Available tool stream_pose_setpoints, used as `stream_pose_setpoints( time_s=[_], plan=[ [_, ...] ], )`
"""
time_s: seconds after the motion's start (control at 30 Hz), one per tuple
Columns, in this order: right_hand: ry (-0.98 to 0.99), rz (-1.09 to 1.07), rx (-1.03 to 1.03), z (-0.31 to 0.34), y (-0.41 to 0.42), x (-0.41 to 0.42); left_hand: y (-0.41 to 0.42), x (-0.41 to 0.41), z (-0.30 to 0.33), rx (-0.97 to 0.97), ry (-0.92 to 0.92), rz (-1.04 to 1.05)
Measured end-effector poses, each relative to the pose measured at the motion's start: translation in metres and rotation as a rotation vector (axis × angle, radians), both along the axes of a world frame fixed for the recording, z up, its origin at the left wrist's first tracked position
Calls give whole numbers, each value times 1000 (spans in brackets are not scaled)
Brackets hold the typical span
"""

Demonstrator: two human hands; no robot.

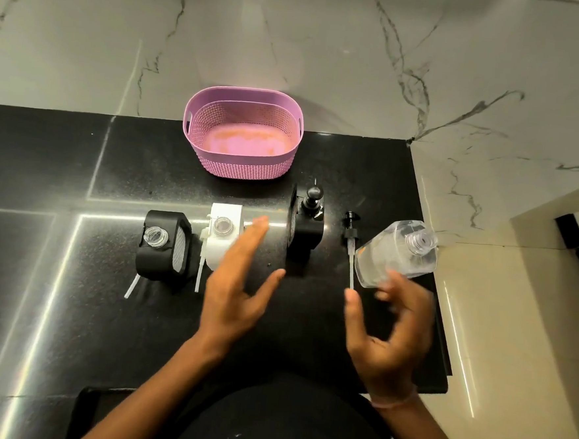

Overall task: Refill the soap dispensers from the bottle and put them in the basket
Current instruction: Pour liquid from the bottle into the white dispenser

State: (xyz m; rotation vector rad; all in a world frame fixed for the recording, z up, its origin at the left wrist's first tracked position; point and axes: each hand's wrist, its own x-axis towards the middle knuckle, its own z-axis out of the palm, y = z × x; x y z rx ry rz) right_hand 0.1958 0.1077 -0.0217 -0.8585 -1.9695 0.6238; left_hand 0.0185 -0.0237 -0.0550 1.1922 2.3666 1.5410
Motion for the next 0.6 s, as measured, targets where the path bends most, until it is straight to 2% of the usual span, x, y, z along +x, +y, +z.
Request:
stream_pose_setpoints(
  time_s=[0.07, 0.13, 0.2, 0.3, 0.6],
  plan=[
    [36, -201, 2, -12, 15, 17, -18, -8, -1, 25, 124, 123],
    [64, -268, -174, -35, 31, 19, -26, -20, -9, 1, 113, 242],
    [95, -219, -337, -51, 43, 10, -28, -29, -14, -21, 37, 303],
    [161, -109, -463, -63, 54, -9, -25, -36, -20, 7, -45, 332],
    [135, -116, -443, -57, 65, -17, -24, -22, -28, 13, -380, 356]
  ],
)
